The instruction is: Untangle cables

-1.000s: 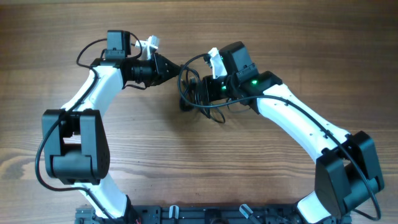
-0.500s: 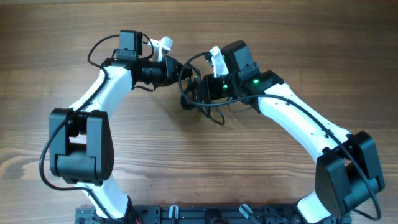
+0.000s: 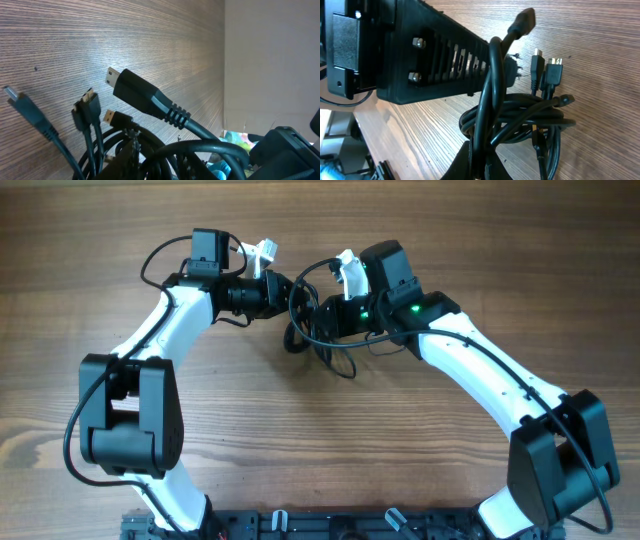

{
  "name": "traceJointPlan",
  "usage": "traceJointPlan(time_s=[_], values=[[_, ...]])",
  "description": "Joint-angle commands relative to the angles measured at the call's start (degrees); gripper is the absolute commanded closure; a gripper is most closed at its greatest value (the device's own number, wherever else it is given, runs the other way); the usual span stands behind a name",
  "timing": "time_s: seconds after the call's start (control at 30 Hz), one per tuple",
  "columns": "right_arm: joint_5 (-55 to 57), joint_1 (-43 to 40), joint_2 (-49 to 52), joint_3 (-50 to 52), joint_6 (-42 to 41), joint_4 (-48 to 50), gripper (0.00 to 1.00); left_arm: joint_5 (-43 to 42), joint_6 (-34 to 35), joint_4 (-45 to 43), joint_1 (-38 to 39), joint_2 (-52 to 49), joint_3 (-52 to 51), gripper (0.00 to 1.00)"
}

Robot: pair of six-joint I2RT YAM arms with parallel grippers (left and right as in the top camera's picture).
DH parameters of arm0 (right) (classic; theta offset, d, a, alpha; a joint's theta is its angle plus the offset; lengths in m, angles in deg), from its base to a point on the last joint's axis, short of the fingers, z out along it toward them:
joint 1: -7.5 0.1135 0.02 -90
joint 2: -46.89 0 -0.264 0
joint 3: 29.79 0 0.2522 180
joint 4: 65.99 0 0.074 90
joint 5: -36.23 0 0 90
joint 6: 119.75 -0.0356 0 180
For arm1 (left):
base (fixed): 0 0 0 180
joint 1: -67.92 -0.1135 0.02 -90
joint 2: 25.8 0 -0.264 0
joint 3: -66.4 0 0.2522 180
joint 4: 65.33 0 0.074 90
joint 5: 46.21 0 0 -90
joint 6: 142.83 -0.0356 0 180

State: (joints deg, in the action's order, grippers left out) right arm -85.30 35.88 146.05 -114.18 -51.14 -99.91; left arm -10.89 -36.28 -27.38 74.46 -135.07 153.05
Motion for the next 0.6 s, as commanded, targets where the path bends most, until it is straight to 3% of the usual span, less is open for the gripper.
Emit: traceJointPlan(time_s=[0.0, 0.1, 0.2, 0.43, 0.57], values=[[-4.76, -0.02, -0.02, -0.17, 0.63, 0.66, 0.96, 0.55, -1.33, -0.44, 0.15, 0.63, 0.33, 0.74], [-6.73, -0.02, -0.02, -0.17, 2.27, 0.59, 0.96, 0.55, -1.33, -0.85, 0.15, 0.61, 0.33, 0.76], [-6.67, -0.02, -0.02, -0.17, 2.36, 0.46, 0.95, 0.55, -1.36, -0.85, 0.15, 0.63, 0.33, 0.96], [-6.71, -0.02, -0.02, -0.17, 3.76, 0.28, 0.94, 1.05, -1.36, -0.87, -0.50, 0.63, 0.33, 0.96], [-7.78, -0.02, -0.02, -0.17, 7.30, 0.00, 0.94, 5.86, -1.11, -0.52, -1.55, 0.63, 0.33, 0.96]])
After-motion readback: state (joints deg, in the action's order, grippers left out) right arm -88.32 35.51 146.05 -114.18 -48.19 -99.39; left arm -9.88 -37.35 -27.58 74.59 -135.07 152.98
